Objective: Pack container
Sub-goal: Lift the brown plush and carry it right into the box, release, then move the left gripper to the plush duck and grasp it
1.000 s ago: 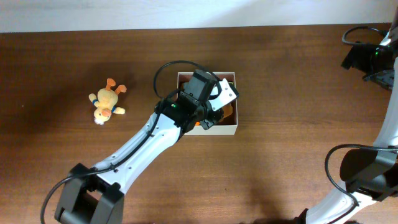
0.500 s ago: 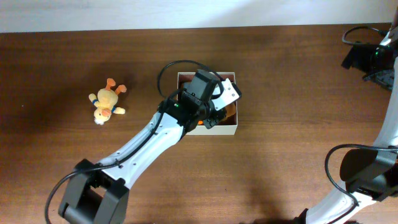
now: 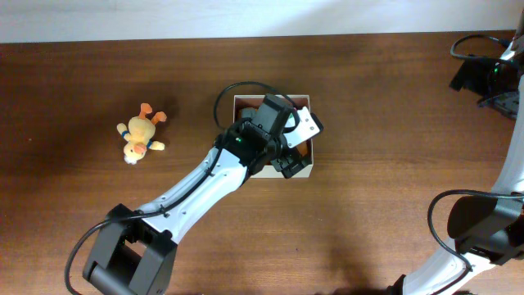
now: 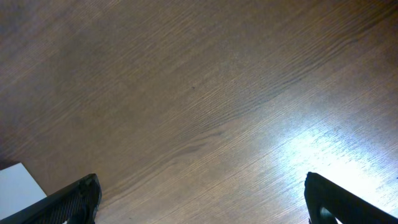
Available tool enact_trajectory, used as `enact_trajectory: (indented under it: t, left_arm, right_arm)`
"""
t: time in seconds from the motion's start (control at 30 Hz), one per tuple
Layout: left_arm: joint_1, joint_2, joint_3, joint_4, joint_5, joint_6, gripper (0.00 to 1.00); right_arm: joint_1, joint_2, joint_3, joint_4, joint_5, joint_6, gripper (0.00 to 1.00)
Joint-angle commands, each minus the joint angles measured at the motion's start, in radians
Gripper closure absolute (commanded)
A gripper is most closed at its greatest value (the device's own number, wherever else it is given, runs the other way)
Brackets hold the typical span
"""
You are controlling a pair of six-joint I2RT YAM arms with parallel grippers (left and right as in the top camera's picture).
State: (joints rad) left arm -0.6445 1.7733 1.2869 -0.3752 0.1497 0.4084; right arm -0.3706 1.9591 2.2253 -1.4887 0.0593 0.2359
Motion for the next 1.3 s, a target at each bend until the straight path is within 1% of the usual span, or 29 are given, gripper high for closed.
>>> enact_trajectory:
  t: [0.0,0.07,0.17,0.23,0.33,0.43,0.47,0.5,0.6,0.73,1.0,1.13,1.27]
  left_arm:
    - [-0.007,0.006,0.012,0.024,0.018,0.011,0.01]
    - [-0.007,0.005,0.013,0.044,0.016,-0.003,0.01]
    - [-0.005,0.000,0.029,0.061,-0.050,-0.087,0.01]
    - [0.006,-0.009,0.050,0.057,-0.136,-0.175,0.01]
    - [0.050,-0.037,0.096,0.012,-0.269,-0.341,0.01]
    - [0.127,-0.086,0.128,-0.056,-0.315,-0.491,0.01]
    - [0.163,-0.107,0.134,-0.082,-0.315,-0.539,0.01]
    - [0.227,-0.144,0.135,-0.132,-0.315,-0.590,0.01]
    - [0.340,-0.185,0.135,-0.215,-0.315,-0.603,0.01]
    - [0.468,-0.178,0.135,-0.284,-0.315,-0.623,0.01]
    - [0.642,-0.097,0.135,-0.325,-0.298,-0.747,0.01]
    - [0.698,-0.050,0.135,-0.314,-0.285,-0.747,0.01]
    - [0.713,-0.002,0.135,-0.270,-0.285,-0.681,0.01]
  right_arm:
    - [-0.003,0.002,0.001,0.001,0.001,0.009,0.01]
    - [-0.003,0.002,0.001,0.001,0.001,0.009,0.01]
    - [-0.003,0.002,0.001,0.001,0.001,0.009,0.01]
    - [-0.003,0.002,0.001,0.001,0.001,0.009,0.01]
    - [-0.003,0.002,0.001,0.001,0.001,0.009,0.01]
    - [-0.003,0.002,0.001,0.001,0.001,0.009,0.01]
    - [-0.003,0.002,0.001,0.001,0.001,0.009,0.01]
    - [-0.003,0.002,0.001,0.001,0.001,0.009,0.01]
    - [-0.003,0.002,0.001,0.001,0.001,0.009,0.01]
    - [-0.003,0.002,0.001,0.001,0.001,0.009,0.01]
    - [-0.003,0.002,0.001,0.000,0.002,0.009,0.01]
    - [-0.003,0.002,0.001,0.001,0.001,0.009,0.01]
    - [-0.003,0.002,0.001,0.001,0.001,0.009,0.01]
